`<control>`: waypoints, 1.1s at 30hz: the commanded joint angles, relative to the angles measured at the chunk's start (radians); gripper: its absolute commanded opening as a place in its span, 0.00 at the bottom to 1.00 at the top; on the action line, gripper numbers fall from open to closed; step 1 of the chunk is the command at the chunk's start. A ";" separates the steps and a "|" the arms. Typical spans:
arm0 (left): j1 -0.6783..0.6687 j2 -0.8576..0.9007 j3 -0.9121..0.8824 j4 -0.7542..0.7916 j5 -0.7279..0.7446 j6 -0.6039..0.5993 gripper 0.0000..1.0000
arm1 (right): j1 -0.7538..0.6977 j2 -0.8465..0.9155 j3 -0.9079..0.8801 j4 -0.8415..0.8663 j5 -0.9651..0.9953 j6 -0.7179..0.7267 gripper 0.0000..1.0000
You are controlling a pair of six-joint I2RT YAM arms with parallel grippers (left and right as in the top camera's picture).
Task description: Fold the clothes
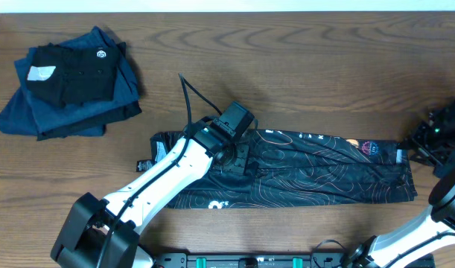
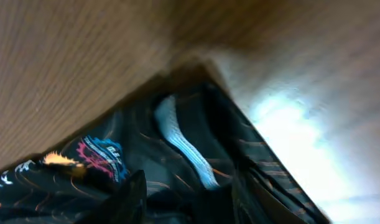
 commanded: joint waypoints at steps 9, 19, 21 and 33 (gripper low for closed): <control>0.002 -0.009 -0.005 -0.011 -0.009 -0.006 0.52 | 0.067 -0.012 -0.077 0.139 -0.003 -0.018 0.36; 0.002 -0.009 -0.005 -0.014 -0.009 -0.006 0.52 | 0.068 -0.012 -0.120 0.206 -0.014 -0.011 0.01; 0.002 -0.009 -0.005 -0.014 -0.009 -0.006 0.52 | 0.065 -0.013 -0.116 0.206 -0.014 0.006 0.01; 0.002 -0.009 -0.005 -0.013 -0.118 -0.006 0.52 | 0.063 -0.051 -0.009 0.138 -0.014 0.008 0.01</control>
